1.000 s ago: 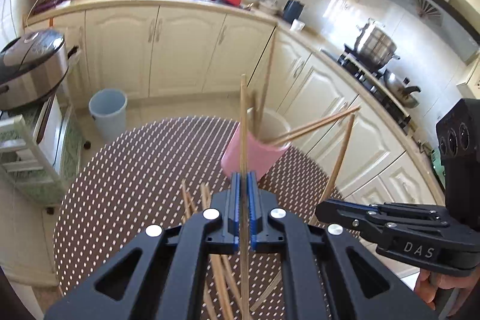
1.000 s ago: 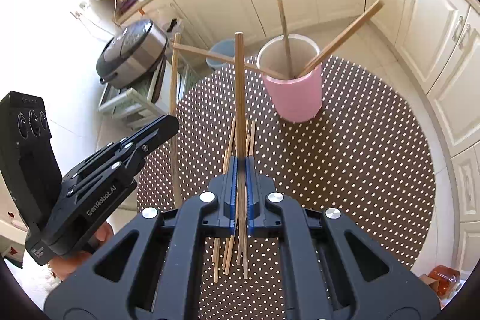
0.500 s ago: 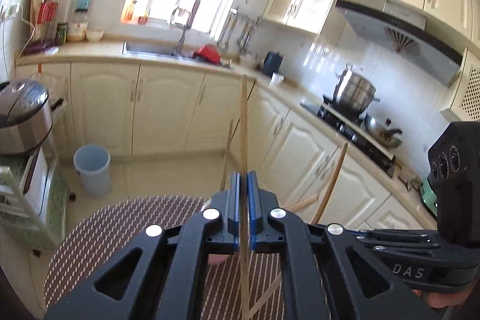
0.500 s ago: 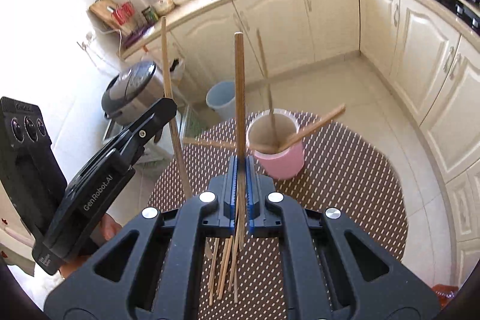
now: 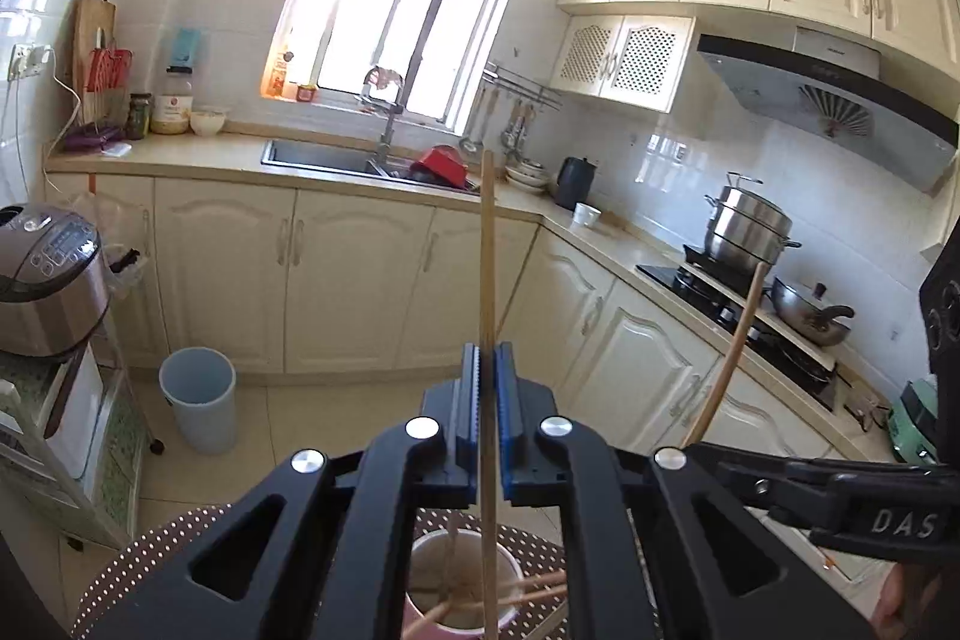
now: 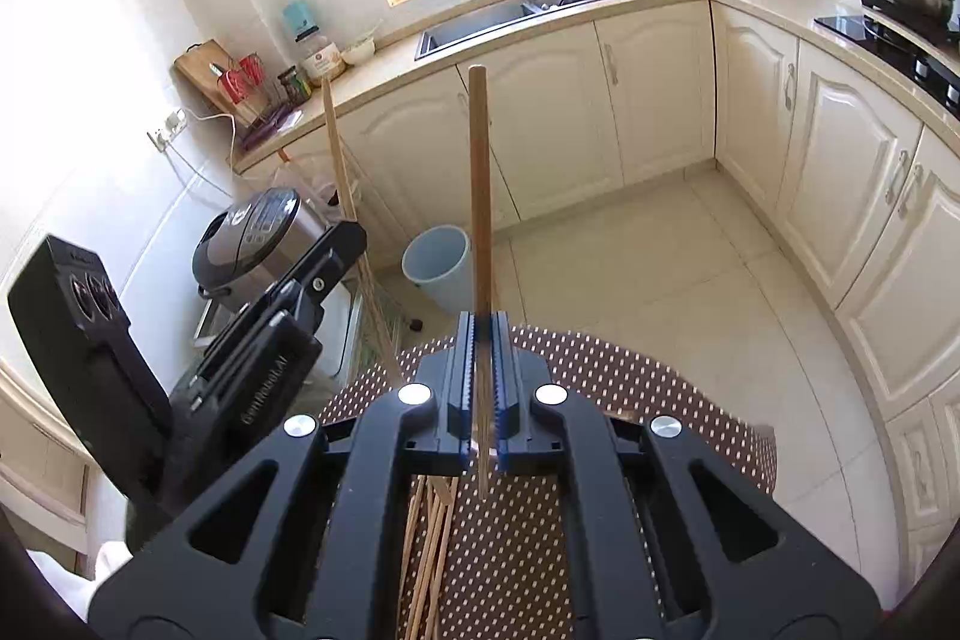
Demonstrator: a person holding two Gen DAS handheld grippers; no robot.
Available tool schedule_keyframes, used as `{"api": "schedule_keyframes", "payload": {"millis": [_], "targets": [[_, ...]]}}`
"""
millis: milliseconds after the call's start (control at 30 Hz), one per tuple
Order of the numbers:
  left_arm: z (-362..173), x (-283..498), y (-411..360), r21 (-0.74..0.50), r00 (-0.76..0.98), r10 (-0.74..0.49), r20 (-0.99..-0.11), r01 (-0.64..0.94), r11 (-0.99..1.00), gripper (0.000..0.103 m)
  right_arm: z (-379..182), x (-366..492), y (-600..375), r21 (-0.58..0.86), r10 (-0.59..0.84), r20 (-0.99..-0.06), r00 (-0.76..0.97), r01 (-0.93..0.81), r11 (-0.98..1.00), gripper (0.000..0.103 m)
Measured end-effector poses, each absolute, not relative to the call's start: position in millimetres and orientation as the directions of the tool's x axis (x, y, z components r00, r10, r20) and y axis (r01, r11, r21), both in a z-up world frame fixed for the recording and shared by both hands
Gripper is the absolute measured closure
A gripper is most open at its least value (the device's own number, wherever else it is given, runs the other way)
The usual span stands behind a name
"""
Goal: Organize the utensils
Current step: 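Lift both held chopsticks upright and carry them over the pink cup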
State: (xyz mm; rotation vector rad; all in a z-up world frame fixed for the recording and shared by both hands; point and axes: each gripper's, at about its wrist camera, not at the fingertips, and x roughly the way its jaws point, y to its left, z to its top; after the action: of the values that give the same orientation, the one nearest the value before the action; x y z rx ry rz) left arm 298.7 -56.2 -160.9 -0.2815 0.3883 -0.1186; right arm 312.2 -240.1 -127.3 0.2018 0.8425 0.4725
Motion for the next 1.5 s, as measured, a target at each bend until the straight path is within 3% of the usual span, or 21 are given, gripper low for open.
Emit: {"api": "schedule_keyframes", "payload": {"millis": [533,800,1500], "targets": [[-177.4,324.9,-65.5,-0.252,0.945,0.006,-0.328,-0.093,0.963,0.098,-122.2,340.4,-247.6,0.380,0.515,-0.634,0.577,-0.348,0.857,0.097],[-193.9,325.8,-74.7,-0.209,0.941,0.008,-0.340,-0.084,0.974,0.098,-148.2,346.1,-241.3,0.374,0.510,-0.660,0.552,-0.347,0.860,0.097],[-220.8,306.6,-61.2,-0.232,0.901,-0.074,-0.427,-0.030,0.972,0.098,-174.1,336.5,-234.9,0.380,0.522,-0.698,0.490,-0.365,0.850,0.097]]}}
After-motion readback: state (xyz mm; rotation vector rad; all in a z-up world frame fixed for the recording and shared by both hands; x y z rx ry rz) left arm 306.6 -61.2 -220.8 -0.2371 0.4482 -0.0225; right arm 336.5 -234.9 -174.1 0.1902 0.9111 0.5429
